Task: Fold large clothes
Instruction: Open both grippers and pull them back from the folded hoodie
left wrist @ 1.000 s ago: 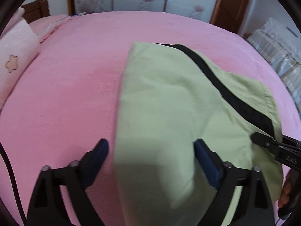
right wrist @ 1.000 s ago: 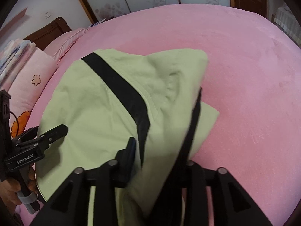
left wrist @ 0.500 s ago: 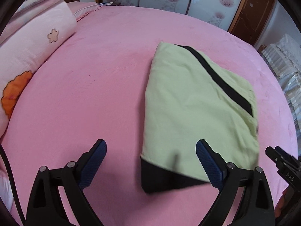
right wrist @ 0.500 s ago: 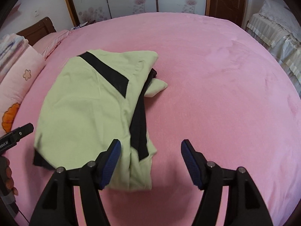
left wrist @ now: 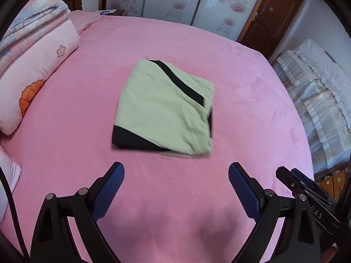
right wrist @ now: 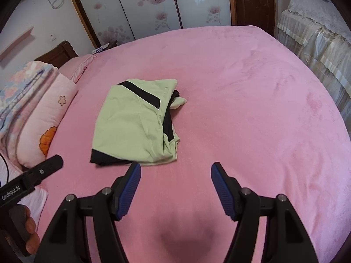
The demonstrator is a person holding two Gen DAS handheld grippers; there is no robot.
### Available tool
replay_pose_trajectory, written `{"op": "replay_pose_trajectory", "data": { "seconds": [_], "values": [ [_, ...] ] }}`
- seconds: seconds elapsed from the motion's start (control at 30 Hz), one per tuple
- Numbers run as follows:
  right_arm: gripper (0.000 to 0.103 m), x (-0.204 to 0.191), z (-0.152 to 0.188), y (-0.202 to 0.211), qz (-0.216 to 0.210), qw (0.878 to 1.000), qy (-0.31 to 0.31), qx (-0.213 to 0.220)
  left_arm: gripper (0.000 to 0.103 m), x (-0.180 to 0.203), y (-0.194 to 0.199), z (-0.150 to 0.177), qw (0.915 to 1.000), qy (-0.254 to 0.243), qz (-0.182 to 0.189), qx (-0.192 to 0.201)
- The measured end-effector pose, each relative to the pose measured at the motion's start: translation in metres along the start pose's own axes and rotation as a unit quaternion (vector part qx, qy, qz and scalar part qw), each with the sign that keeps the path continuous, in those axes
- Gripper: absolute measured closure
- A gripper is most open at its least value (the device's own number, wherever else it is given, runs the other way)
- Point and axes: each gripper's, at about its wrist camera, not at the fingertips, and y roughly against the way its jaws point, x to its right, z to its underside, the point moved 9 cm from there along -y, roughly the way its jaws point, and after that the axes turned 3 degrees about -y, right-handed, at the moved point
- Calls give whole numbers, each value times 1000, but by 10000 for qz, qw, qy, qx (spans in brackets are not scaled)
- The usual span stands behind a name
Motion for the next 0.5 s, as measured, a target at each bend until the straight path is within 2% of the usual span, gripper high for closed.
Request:
{"op": "replay_pose_trajectory", "data": {
  "seconds": [0.17, 0.33, 0.5],
  "values": [
    [36, 17, 24, 72, -158, 9998, -102, 79, 8, 44, 62, 31, 9998, -118, 16, 167],
    [36, 35, 51, 139, -198, 9997, -51, 102, 8, 78, 131, 61, 9996, 11, 158, 220],
    [36, 48, 76, 189, -159, 9997, 146, 141, 8, 103, 180, 96, 9996, -3, 122, 235]
  ]
}}
